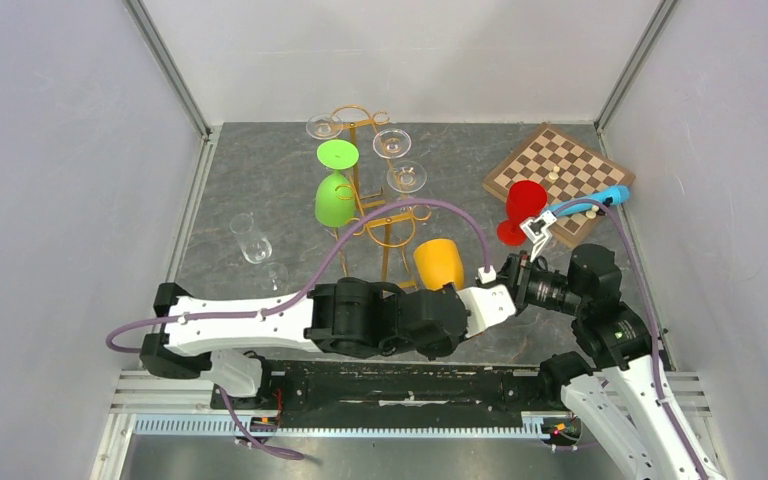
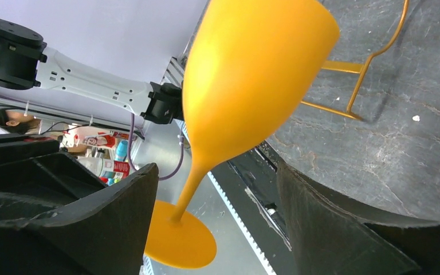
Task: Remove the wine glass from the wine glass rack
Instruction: Place the wine glass at the center of the board.
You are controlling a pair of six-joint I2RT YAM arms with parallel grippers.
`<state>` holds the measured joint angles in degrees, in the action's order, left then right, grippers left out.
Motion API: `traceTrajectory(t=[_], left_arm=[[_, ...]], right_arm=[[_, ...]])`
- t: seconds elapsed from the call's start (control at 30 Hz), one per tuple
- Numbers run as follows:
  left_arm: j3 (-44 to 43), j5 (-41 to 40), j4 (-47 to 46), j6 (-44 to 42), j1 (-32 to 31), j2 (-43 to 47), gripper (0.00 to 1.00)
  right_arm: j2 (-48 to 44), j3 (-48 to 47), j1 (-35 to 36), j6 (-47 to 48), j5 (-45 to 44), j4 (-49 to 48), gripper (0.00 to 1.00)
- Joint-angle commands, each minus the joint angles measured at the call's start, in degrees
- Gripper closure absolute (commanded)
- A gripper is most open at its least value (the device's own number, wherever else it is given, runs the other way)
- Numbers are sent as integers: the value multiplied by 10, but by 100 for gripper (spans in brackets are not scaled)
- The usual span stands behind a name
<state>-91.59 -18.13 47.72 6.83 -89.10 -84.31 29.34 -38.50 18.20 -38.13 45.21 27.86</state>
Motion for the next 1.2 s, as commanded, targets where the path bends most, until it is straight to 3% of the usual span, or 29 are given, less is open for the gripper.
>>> traceTrajectory(t=[0.0,0.4,0.7,1.17], left_arm=[[-43,-81,10,-46,-25,-22,98],[-51,-163,7,-67,-63,-56,98],[-53,-164,-4,-67,-82,-69,98],[-41,-174,-18,-67,-86,-67,98]], right_arm=[[6,10,10,-9,16,-5,22],[22,50,37,-34,28,-40,30],[21,73,43,-49,24,-69,40],[18,91,43,-83,28,-107,68]])
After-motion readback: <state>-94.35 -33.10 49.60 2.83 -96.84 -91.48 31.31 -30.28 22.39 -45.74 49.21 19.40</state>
